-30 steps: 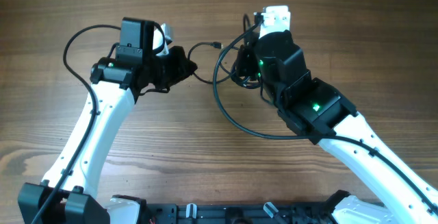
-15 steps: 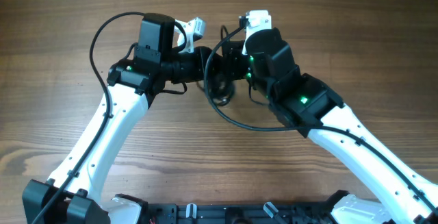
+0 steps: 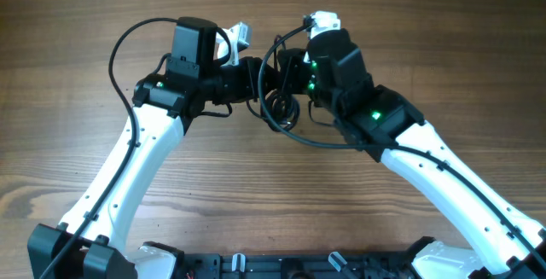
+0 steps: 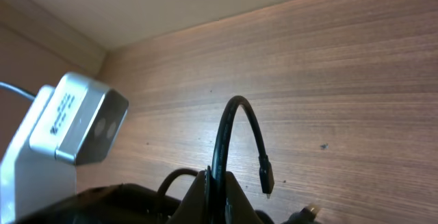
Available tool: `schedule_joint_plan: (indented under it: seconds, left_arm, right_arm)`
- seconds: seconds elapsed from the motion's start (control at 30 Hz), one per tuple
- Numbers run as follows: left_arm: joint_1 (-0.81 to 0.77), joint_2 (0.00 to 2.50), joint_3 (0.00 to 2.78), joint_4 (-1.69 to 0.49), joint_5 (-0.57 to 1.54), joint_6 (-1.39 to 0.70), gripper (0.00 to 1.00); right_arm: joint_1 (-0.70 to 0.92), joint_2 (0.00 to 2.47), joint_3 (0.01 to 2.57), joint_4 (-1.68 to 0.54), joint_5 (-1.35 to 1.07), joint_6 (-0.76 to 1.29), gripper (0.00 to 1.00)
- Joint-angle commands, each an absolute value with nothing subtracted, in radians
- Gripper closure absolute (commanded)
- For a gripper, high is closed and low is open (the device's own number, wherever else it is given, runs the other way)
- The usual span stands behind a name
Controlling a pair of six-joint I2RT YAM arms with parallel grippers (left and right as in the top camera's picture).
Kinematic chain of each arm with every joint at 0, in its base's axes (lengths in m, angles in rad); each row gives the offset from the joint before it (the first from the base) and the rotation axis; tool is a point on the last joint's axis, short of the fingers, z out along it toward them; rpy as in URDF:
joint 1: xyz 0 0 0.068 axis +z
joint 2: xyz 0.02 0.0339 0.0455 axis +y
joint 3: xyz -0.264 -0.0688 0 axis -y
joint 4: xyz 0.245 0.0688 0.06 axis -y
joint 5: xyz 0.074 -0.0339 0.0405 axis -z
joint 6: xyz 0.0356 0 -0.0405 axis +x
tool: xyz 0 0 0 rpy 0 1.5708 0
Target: Untangle cables
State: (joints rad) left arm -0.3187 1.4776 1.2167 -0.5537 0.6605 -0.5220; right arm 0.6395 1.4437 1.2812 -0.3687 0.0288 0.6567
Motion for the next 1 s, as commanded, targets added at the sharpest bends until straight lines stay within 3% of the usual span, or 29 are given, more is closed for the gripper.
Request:
schedule_joint_plan:
  seconds: [0.0,0.17,0.3,0.6,0.97]
  left_arm:
    - [-0.324,1.475,1.228,-0.556,0.699,-0.452,0.64]
    - [-0.324,1.475,1.228,-0.538,0.700,-0.447,0.65]
    - [-0.324,1.475,1.228,-0.509,0.839,-0.335,0.63]
    - [-0.324,1.475,1.228,-0.474,0.957,-0.246,0.58]
    - [-0.324,1.475,1.228,-0.474,0.879,-0.246,0.68]
  right_arm:
    - [0.616,1.451,1.305,-0.340,-0.029,0.685,0.96]
    - [0.608,1.451,1.305,-0.352,-0.028,0.727,0.96]
    - [0.580,1.451,1.305,-0.371,-0.031,0.765,0.96]
    - [0.505,1.451,1.305,-0.350,-0.229,0.772,0.96]
    - [0.505,1.451,1.305,-0.289,-0.500,0.876,0.96]
